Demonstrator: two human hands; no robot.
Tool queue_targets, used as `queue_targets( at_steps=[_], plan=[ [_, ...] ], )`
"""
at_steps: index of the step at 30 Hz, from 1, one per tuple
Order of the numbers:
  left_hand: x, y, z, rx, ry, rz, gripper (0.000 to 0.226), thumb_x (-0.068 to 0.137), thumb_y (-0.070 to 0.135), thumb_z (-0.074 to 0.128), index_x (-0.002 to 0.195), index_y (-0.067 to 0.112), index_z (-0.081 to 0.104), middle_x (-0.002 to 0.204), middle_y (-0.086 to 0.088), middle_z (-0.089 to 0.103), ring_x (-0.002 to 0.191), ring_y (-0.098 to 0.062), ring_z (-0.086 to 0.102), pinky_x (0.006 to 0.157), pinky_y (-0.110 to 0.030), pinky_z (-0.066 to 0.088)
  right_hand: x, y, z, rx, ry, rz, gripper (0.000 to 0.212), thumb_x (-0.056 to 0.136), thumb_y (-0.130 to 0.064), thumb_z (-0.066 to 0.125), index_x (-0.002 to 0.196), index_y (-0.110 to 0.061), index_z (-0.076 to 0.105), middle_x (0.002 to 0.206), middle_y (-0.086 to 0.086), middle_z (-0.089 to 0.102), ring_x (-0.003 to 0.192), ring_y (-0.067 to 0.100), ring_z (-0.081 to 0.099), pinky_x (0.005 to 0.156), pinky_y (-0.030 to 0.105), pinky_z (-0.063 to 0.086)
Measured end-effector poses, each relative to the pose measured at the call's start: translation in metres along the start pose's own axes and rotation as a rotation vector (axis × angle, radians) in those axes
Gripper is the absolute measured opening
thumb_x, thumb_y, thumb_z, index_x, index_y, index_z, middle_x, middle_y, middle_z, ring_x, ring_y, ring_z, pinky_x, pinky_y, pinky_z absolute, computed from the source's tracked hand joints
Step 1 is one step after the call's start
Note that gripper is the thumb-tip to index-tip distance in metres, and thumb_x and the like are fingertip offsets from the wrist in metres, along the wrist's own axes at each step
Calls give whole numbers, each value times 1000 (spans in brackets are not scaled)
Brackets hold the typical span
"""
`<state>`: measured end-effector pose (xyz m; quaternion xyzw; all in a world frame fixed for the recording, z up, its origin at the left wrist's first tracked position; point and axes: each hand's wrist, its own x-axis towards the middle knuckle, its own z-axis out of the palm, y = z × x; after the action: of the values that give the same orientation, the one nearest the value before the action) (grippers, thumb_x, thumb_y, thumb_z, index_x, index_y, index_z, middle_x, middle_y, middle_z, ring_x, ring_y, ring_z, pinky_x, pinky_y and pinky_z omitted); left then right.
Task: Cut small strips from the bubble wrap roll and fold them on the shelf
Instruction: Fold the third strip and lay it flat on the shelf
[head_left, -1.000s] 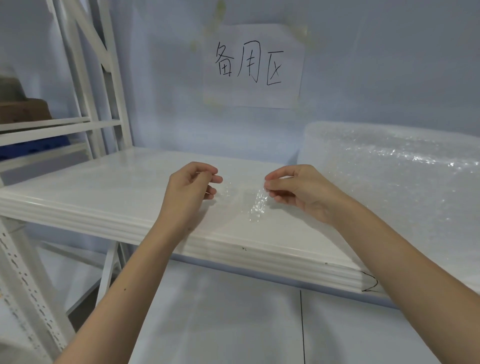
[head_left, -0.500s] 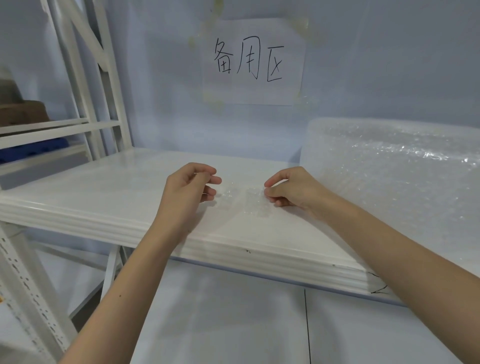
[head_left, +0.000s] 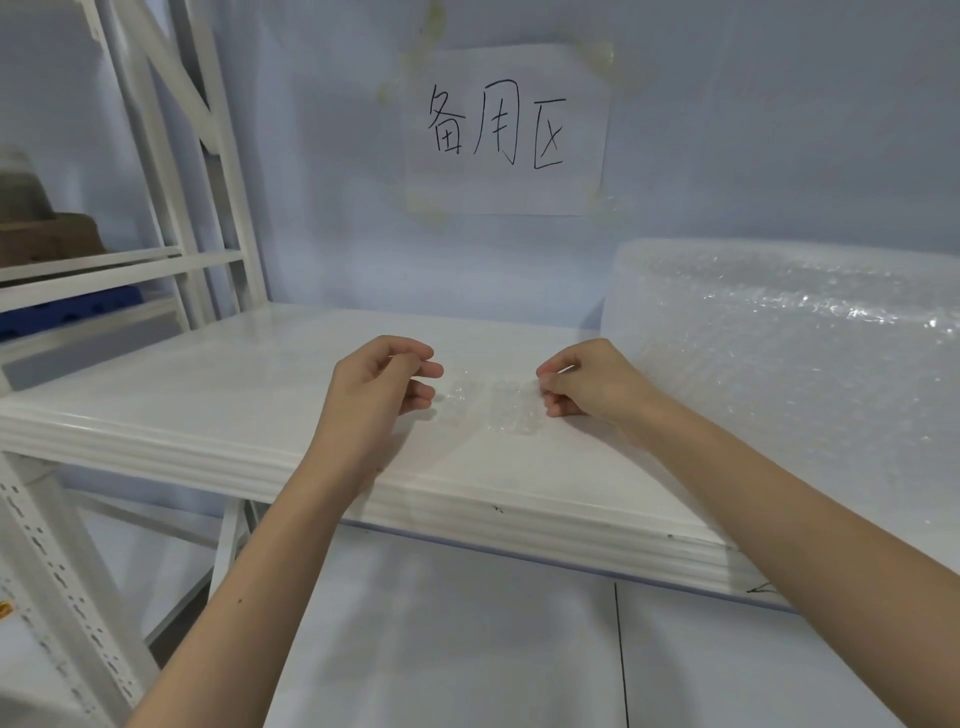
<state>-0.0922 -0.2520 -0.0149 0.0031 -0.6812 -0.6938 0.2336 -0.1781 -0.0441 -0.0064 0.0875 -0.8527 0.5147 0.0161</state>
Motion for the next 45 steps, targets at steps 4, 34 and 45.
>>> queue_targets(
  at_steps=[4, 34, 45],
  plan=[
    [1, 0, -1, -11, 4, -1, 23, 95, 5, 47, 92, 10, 69, 86, -7, 72, 64, -16, 61, 65, -22, 56, -10, -5, -4, -11, 23, -54, 14, 94, -3, 53, 100, -3, 65, 84, 5, 63, 62, 25, 68, 79, 34, 59],
    [-1, 3, -1, -54, -6, -22, 23, 95, 4, 47, 92, 10, 69, 88, -5, 72, 64, -15, 60, 71, -25, 57, -27, -22, 14, -474, -39, -363, 12, 84, -15, 67, 86, -5, 72, 78, 1, 70, 62, 7, 58, 67, 25, 49],
    [0, 1, -2, -68, -12, -20, 24, 95, 3, 47, 91, 10, 69, 87, -5, 72, 62, -14, 60, 69, -24, 56, -43, -5, -9, -561, -7, -334, 20, 86, -12, 55, 96, -14, 72, 88, -2, 68, 75, 1, 57, 61, 9, 40]
  ],
)
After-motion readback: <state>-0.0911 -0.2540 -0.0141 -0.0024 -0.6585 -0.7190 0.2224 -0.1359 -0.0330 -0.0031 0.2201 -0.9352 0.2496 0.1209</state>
